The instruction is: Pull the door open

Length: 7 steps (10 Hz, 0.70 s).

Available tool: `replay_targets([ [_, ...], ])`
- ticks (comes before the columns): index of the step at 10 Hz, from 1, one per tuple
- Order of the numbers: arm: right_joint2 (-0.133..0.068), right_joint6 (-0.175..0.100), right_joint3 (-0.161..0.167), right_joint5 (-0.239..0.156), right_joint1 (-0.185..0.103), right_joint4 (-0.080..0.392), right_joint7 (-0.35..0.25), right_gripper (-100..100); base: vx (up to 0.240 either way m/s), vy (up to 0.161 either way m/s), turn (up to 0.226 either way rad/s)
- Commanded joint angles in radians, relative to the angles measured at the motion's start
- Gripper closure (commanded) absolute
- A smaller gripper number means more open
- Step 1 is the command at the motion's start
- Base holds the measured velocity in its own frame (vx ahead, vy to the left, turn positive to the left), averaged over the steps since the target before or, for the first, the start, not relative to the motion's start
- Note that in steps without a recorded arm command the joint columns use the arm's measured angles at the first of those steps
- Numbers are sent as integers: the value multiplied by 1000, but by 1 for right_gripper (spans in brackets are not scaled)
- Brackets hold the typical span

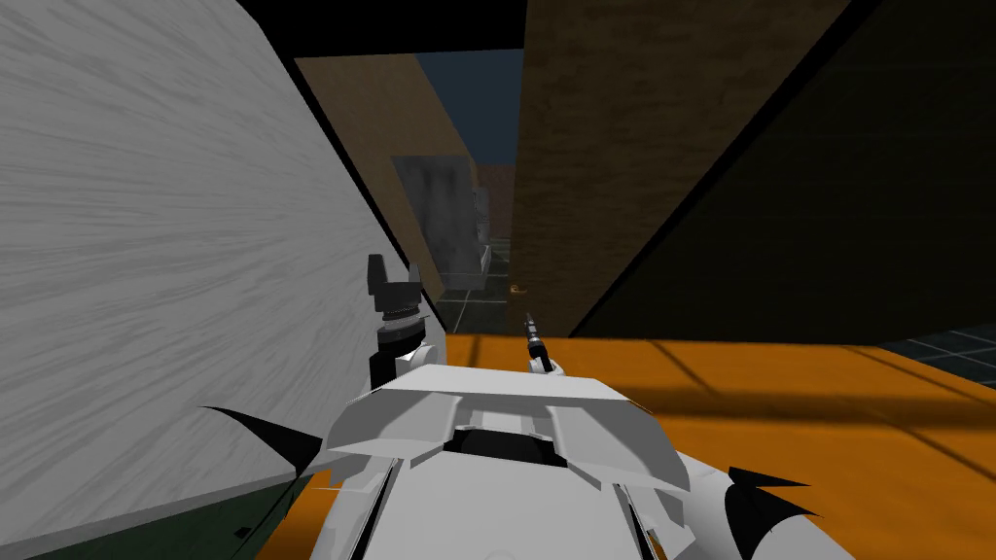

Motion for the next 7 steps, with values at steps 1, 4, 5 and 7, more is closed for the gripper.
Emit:
replay_targets([
  [1, 10, 2, -36, -11, 4, -13, 20, -100, 18, 13, 175],
  [4, 32, -8, -91, -29, 5, -25, 46, -100, 56, 18, 141],
  [5, 44, -14, -110, -35, 5, -30, 56, -100, 154, 9, 122],
  [7, 48, -8, -112, -35, 15, -48, 59, -100, 144, -17, 35],
])
